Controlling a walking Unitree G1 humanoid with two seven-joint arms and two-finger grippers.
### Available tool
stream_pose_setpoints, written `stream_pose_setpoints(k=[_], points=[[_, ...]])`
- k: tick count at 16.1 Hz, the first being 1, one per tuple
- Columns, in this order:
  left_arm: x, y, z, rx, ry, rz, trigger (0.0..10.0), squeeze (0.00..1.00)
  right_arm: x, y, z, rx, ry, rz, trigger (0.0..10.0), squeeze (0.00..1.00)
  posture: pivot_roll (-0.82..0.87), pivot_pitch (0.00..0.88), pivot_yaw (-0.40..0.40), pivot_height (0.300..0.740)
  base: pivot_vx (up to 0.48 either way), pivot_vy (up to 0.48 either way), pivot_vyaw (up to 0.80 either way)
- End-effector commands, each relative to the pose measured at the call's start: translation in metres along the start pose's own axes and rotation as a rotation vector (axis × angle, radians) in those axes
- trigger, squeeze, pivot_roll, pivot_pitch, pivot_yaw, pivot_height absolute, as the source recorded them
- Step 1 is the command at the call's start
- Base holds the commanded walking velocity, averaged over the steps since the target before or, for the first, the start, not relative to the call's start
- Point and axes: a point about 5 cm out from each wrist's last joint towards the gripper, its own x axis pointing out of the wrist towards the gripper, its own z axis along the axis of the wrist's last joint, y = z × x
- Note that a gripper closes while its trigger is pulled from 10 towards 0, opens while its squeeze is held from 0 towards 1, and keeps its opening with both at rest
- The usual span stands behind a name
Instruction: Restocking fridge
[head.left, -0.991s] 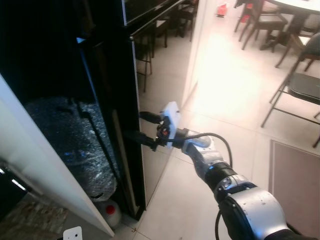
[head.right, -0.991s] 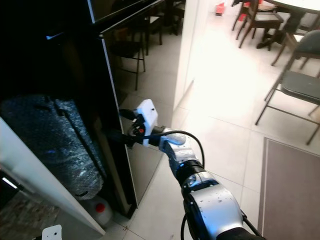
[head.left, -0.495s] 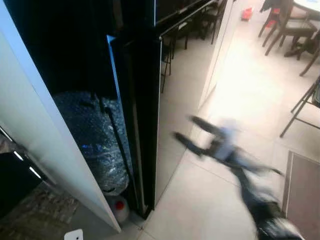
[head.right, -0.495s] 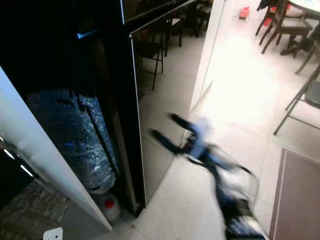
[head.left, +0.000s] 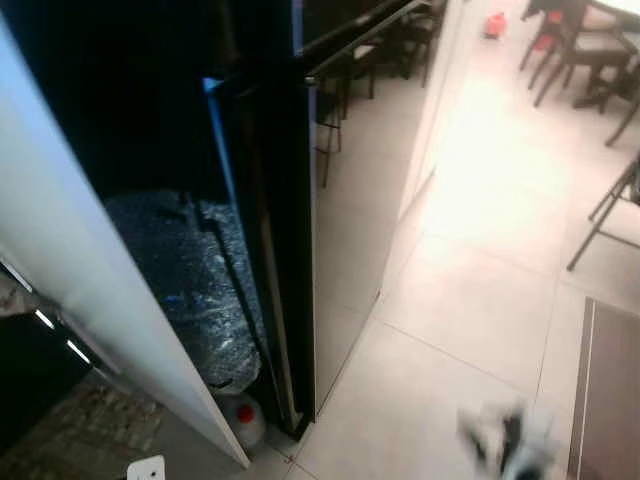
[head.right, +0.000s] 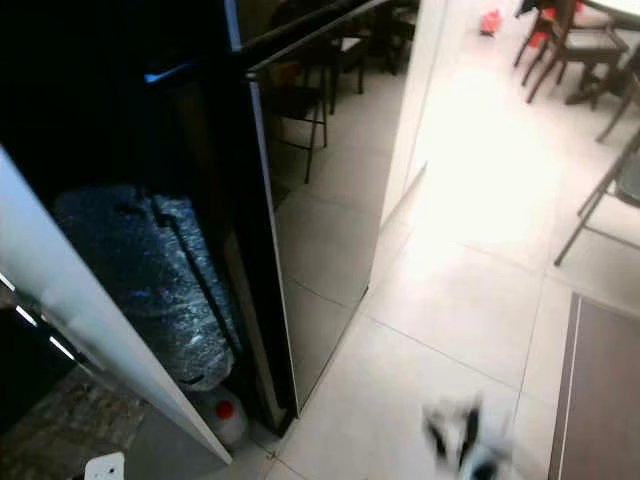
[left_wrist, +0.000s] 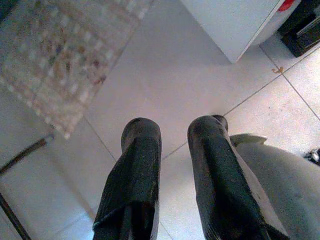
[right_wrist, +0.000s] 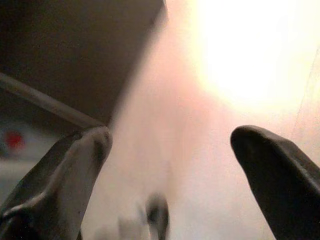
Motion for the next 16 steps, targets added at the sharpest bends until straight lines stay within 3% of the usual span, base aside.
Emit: stream_pose_setpoints(k=[1, 3, 7, 11, 16], points=[[0.000, 0.003, -0.001, 0.014, 0.007, 0.001, 10.0, 0.00, -0.001, 0.003, -0.020, 0.024, 0.089, -0.090, 10.0, 0.00, -0.08, 0.000, 0.017, 0.740, 0.000, 0.000, 0.00], [0.001, 0.006, 0.000, 0.013, 0.004, 0.006, 10.0, 0.00, 0.000, 0.014, -0.034, 0.014, 0.137, -0.102, 10.0, 0.00, -0.06, 0.000, 0.020, 0.740, 0.000, 0.000, 0.00], [0.001, 0.006, 0.001, 0.023, 0.005, 0.003, 10.0, 0.00, 0.004, 0.023, -0.034, 0.004, 0.139, -0.099, 10.0, 0.00, -0.08, 0.000, 0.023, 0.740, 0.000, 0.000, 0.00], [0.000, 0.002, -0.002, 0.038, 0.019, -0.019, 10.0, 0.00, -0.003, 0.011, -0.041, -0.060, 0.167, -0.106, 10.0, 0.00, -0.07, 0.000, 0.018, 0.740, 0.000, -0.210, 0.00], [0.000, 0.004, -0.005, 0.044, 0.033, -0.021, 10.0, 0.00, -0.007, 0.007, -0.048, -0.075, 0.191, -0.101, 10.0, 0.00, -0.08, 0.000, 0.025, 0.740, 0.000, -0.480, 0.80]])
